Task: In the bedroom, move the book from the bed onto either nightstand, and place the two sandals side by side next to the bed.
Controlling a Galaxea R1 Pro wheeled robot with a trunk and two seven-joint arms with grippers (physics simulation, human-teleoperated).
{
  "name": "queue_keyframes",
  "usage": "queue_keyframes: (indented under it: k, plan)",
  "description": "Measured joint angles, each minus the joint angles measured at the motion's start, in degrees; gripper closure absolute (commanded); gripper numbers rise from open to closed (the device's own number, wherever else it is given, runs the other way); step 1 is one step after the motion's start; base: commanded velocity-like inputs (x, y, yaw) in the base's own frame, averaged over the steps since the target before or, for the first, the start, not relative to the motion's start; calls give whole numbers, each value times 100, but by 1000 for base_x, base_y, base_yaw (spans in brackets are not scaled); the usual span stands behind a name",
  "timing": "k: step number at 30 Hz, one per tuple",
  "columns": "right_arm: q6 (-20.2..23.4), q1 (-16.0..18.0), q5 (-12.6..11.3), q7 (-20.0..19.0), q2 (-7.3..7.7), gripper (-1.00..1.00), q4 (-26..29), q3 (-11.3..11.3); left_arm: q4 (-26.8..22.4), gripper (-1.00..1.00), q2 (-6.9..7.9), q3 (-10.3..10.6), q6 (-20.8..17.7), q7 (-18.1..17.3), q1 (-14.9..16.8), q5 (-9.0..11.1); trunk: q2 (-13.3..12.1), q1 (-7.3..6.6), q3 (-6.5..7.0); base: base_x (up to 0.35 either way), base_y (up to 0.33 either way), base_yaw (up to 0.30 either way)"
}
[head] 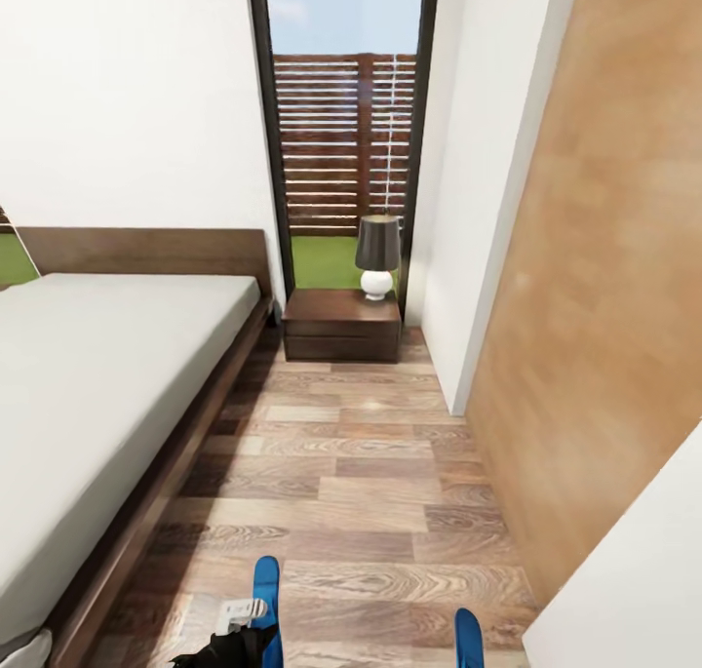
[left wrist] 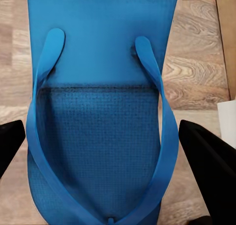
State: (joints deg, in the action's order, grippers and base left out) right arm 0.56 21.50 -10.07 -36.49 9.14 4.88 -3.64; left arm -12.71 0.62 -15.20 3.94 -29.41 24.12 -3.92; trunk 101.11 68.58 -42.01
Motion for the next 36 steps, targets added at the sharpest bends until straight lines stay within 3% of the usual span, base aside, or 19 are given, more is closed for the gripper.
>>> queue_keyframes:
  k: [36]
  plan:
    - [-1, 0, 0, -2, 0, 100, 0, 0, 0, 100, 9, 0, 2, 0, 0, 0, 0, 0, 0, 322, -24, 0]
